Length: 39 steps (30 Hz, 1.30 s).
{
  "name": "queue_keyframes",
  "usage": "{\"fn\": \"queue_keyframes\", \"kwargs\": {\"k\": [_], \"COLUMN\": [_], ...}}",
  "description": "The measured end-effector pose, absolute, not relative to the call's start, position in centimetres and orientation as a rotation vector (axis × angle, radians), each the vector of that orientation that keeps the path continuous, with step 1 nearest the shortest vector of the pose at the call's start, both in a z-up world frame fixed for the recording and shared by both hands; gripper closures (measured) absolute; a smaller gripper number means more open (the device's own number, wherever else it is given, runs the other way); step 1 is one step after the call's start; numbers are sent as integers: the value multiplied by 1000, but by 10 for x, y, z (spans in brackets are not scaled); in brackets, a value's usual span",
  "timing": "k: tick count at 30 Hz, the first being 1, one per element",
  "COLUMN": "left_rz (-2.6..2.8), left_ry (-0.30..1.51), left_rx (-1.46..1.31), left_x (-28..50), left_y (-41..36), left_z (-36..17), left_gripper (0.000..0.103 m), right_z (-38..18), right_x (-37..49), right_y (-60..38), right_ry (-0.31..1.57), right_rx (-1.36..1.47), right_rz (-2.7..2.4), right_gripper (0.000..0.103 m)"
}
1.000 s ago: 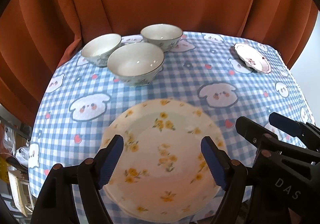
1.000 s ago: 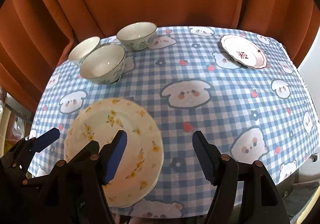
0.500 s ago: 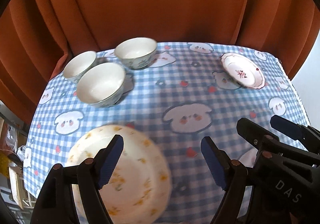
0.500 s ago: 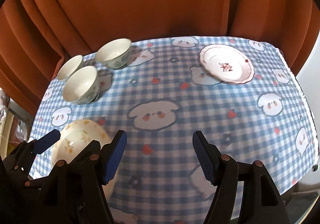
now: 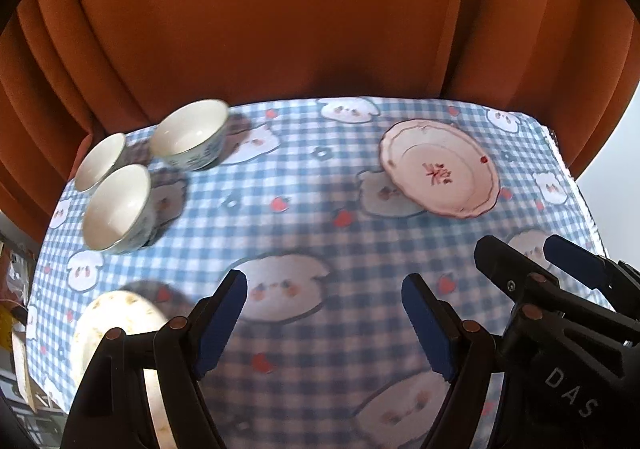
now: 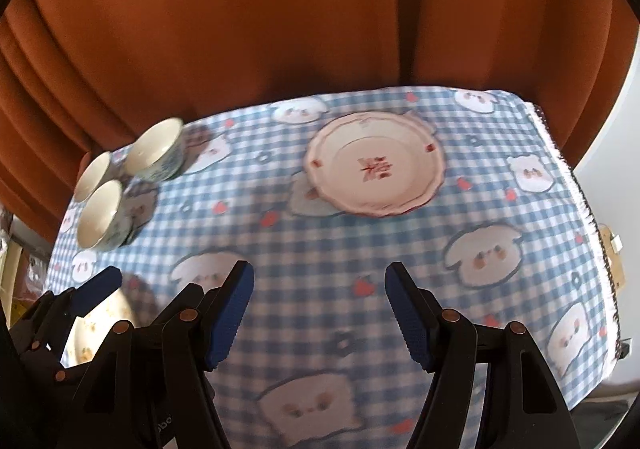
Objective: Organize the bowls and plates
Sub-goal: 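Move both tools toward the small red-rimmed plate, then close both tools on the rim of the red-rimmed plate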
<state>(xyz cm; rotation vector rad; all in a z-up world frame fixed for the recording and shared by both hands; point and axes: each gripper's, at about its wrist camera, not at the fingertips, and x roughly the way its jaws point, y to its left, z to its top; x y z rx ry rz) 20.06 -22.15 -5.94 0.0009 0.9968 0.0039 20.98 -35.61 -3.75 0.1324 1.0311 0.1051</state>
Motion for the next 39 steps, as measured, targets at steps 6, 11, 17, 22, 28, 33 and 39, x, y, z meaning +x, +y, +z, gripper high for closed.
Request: {"fn": "queue_keyframes", "kwargs": {"k": [6, 11, 17, 22, 28, 33, 39], "left_rz": [13, 25, 39, 39, 39, 41, 39], "left_ry": [982, 991, 996, 1004, 1011, 1040, 1064], "left_rx": [-21, -41, -20, 4, 3, -6, -10], "left_x": [228, 258, 290, 317, 346, 366, 381], "left_y": [-256, -274, -290, -303, -312, -315, -318], "left_z": [-62, -70, -83, -98, -122, -139, -159], "left_gripper": [23, 23, 23, 26, 27, 27, 30], "right_z": [-41, -49, -65, -86, -113, -132, -152], "right_x": [239, 269, 303, 333, 366, 387, 404], "right_y": [-393, -414, -431, -445, -450, -454, -453], "right_ry": [1016, 1027, 1031, 1059, 1097, 1122, 1130], "right_rx": [93, 99, 72, 132, 91, 105, 89], "right_rz": [96, 106, 131, 122, 113, 102, 92], "right_gripper": [32, 32, 29, 29, 29, 29, 29]}}
